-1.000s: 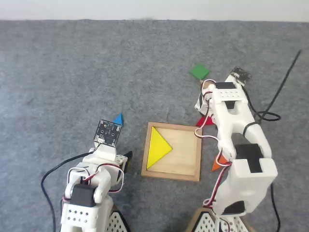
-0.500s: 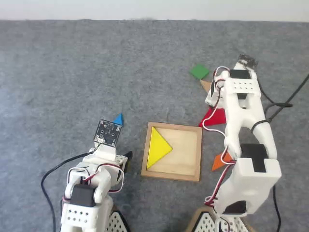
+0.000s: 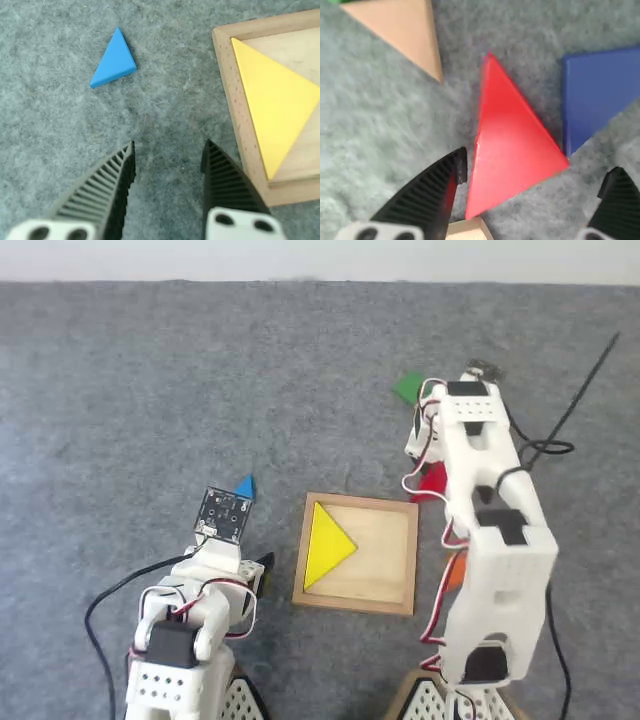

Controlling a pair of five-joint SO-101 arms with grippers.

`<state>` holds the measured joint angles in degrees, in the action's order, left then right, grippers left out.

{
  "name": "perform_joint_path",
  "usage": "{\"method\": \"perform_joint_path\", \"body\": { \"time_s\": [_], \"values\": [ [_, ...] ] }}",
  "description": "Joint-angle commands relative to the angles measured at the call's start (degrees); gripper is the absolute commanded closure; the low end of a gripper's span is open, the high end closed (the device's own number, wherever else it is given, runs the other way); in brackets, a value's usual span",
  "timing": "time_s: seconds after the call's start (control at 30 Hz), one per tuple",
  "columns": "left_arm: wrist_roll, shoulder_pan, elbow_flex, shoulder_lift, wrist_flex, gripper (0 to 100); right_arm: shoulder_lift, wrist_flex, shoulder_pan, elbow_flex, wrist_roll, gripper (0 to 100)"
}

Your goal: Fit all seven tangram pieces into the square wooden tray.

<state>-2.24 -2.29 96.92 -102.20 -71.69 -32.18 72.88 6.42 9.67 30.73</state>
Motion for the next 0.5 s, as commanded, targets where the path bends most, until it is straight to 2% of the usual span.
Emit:
{"method": "perform_joint_path", "body": {
  "time_s": [0.0, 0.23, 0.47],
  "values": [
    [-0.1, -0.3, -0.4, -0.4, 0.3, 79, -4.0, 5.6, 0.4, 9.8, 0.4, 60.8],
    [-0.1, -0.3, -0.4, -0.4, 0.3, 79, -8.7, 10.9, -0.7, 16.8, -0.6, 84.1],
    [-0.1, -0.3, -0.4, -0.4, 0.3, 79, -8.7, 11.7, -0.7, 17.1, -0.9, 84.7]
  ]
}}
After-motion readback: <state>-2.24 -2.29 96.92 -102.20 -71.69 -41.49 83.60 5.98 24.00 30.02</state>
